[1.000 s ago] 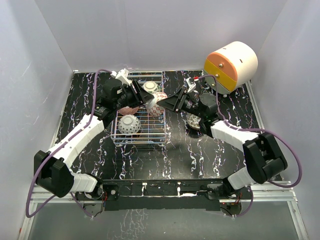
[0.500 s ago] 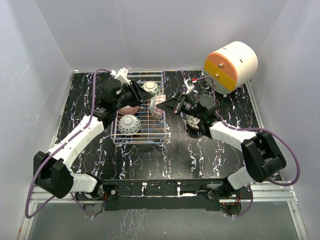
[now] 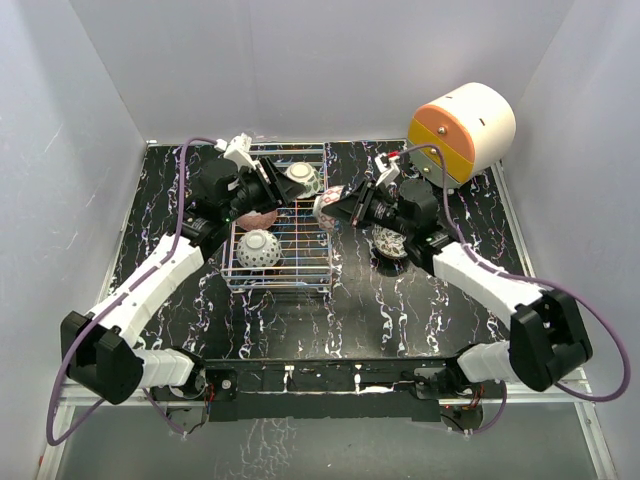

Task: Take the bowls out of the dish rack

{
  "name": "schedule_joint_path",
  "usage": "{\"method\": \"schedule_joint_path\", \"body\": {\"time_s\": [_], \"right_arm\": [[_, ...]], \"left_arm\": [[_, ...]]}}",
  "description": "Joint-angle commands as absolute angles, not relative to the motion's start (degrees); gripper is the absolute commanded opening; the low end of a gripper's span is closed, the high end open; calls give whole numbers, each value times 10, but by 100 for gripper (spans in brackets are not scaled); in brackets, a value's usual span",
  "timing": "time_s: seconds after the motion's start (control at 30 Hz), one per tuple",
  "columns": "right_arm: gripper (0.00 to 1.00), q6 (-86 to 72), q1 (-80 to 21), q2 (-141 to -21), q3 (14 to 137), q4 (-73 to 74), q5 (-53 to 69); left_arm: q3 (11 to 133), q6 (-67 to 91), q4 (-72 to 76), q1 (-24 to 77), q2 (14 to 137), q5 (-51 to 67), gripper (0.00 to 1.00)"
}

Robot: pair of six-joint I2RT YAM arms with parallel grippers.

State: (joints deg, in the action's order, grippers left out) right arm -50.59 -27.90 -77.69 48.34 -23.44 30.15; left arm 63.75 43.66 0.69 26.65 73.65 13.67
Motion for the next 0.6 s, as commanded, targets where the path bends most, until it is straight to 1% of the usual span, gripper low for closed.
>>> {"method": "schedule_joint_path", "body": {"time_s": [0.0, 0.17, 0.3, 0.43, 0.57], "right_arm": [[8, -372, -279, -714, 573, -87, 177], [8, -285, -279, -723, 639, 98, 9], [8, -244, -279, -750, 685, 196, -92], [8, -231, -279, -787, 713, 260, -153], [8, -226, -278, -820, 726, 297, -182]], "left_arm": [[636, 407, -16, 265, 706, 111, 51], [625, 379, -48, 265, 697, 86, 55], [618, 358, -76, 265, 683, 60, 57], [613, 348, -88, 264, 678, 52, 57], [611, 346, -92, 264, 680, 57, 57]]}}
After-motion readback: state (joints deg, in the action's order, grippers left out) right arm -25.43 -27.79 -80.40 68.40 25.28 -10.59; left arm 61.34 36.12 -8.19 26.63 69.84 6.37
